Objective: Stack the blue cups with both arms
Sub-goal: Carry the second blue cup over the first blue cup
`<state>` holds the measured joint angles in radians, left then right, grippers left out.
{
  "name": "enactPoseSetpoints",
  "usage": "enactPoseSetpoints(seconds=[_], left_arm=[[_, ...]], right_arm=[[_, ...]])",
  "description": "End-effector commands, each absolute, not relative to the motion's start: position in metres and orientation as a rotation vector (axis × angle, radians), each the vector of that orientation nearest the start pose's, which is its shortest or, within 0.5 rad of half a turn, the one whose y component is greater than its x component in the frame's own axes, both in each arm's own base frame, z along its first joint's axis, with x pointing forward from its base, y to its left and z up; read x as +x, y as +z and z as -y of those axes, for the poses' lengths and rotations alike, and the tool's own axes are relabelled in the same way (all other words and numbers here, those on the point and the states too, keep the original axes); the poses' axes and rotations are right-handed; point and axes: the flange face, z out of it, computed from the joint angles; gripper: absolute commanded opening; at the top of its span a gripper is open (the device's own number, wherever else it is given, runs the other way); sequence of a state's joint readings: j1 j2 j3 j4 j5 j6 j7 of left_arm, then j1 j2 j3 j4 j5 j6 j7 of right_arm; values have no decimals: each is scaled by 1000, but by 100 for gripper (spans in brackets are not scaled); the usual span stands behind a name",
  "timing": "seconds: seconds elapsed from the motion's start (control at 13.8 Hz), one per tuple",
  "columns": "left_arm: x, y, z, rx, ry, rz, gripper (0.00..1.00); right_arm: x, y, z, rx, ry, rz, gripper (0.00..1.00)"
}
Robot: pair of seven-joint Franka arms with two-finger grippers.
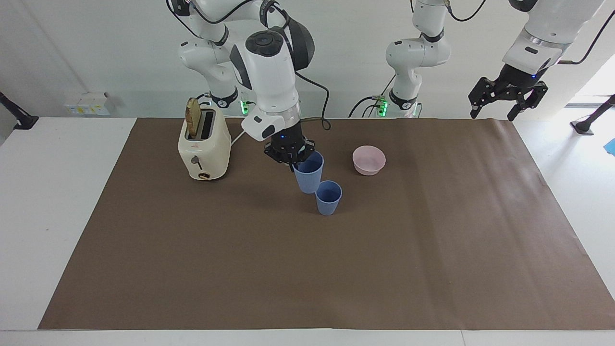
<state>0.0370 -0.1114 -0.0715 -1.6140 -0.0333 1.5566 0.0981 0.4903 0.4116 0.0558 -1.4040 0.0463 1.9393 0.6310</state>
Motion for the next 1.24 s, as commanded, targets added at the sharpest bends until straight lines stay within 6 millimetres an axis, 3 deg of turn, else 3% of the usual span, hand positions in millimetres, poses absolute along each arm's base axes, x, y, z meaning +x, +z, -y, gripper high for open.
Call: enactPoseSetpoints(seconds=[0.0, 0.65, 1.16], left_arm=[[517, 668, 23, -3168, -74, -194, 100], [517, 668, 23, -3168, -74, -194, 100], [517, 668, 23, -3167, -74, -193, 100]], right_arm=[[599, 484, -359, -3011, -122, -180, 0], [581, 473, -369, -3035, -57, -147, 0], [578, 457, -368, -3051, -34, -144, 0]])
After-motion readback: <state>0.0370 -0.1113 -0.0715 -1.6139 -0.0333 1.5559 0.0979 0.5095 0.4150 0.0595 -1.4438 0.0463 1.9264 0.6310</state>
